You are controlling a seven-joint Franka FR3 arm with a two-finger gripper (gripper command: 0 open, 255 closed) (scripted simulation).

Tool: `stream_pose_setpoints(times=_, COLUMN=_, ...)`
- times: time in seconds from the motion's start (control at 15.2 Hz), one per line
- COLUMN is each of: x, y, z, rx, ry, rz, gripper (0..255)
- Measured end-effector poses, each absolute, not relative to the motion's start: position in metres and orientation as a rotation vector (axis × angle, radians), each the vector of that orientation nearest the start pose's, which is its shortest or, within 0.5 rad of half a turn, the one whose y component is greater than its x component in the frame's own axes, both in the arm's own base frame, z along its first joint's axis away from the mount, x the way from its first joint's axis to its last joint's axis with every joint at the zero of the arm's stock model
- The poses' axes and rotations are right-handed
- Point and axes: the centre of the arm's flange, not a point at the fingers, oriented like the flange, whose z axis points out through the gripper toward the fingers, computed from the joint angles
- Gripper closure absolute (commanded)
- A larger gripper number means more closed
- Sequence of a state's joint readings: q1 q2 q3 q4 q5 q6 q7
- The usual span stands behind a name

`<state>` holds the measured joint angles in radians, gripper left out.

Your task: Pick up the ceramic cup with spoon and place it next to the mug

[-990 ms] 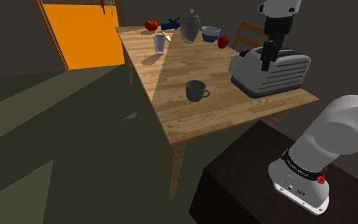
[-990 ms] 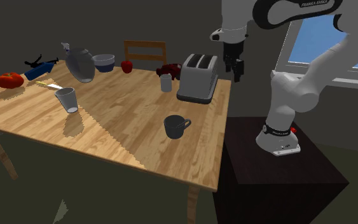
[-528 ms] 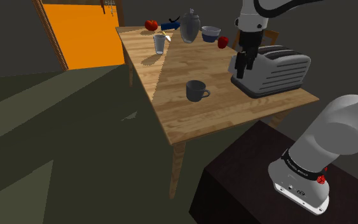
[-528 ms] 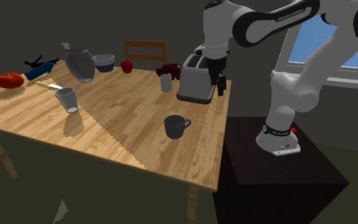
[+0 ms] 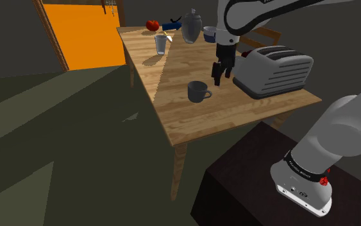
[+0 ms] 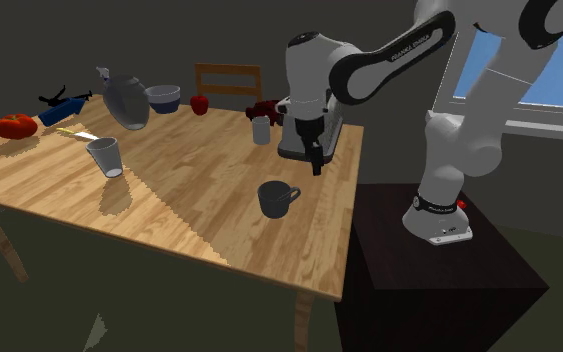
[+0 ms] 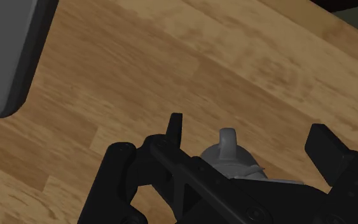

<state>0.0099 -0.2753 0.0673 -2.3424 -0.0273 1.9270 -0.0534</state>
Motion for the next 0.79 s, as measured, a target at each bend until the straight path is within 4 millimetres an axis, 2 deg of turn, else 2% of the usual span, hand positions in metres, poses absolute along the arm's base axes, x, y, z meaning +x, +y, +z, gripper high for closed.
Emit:
stream_pose_setpoints(times=0.33, x=0.486, y=0.049, z=0.398, rx=-3.152, ry=-0.211, rz=0.195, gripper=0)
stream_pose_setpoints(times=0.79, x=0.491, y=0.051, z=0.359, rx=-3.148, ry=-0.209, rz=0.190, gripper=0)
